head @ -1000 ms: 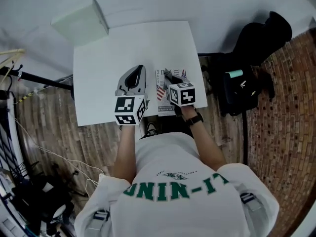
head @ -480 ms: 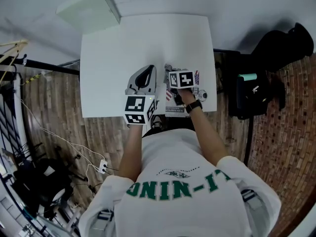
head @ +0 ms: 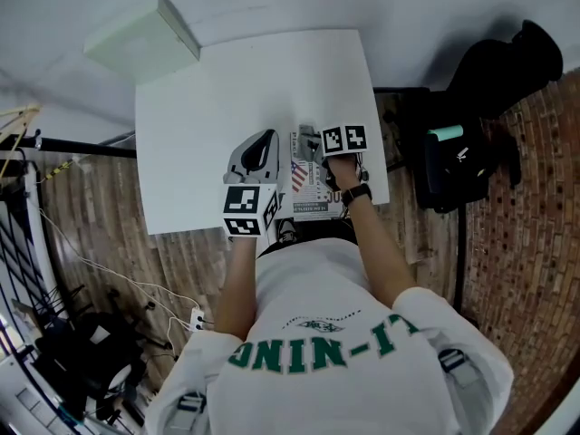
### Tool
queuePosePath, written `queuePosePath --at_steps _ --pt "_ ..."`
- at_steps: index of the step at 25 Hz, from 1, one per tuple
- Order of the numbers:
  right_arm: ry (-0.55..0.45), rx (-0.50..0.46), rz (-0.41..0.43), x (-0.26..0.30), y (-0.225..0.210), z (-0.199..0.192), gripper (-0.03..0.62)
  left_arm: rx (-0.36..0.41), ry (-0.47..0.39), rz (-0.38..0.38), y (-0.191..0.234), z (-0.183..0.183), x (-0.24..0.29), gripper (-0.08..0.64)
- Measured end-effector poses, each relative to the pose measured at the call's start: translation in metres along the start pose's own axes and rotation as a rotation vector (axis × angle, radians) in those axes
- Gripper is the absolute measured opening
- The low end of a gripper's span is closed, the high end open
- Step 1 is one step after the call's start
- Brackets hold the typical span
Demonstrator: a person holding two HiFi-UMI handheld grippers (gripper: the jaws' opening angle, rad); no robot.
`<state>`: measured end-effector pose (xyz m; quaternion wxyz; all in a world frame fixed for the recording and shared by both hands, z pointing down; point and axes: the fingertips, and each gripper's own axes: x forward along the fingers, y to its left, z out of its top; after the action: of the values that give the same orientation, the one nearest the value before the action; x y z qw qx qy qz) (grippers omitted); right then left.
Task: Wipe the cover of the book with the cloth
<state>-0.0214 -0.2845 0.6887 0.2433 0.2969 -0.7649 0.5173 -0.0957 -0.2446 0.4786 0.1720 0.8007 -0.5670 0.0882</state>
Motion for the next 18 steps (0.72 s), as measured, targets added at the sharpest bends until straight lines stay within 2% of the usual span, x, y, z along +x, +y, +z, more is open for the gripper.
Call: queuePosePath --at_steps 3,5,13,15,18 --pt "-0.018 0.082 0.036 -0.023 -0.021 0.002 0.048 0.01 0.004 -0.022 -0.012 0.0 0.005 0.014" --pt "-0.043 0.11 0.02 -0.042 -0.041 0.003 0.045 0.016 0.004 -0.038 -0.022 0.001 0.008 0.014" --pt "-0.08 0.053 -0.205 -0.099 -0.108 0.003 0.044 0.024 0.001 -0.07 -0.04 0.0 0.011 0.015" --pt "-0.085 0.047 -0.221 -0.102 -0.111 0.002 0.044 0.025 -0.004 -0.067 -0.042 0.001 0.008 0.014" --pt "-0.096 0.034 -0.198 -0.101 -0.094 0.003 0.043 0.033 -0.015 -0.053 -0.042 0.003 -0.001 0.014"
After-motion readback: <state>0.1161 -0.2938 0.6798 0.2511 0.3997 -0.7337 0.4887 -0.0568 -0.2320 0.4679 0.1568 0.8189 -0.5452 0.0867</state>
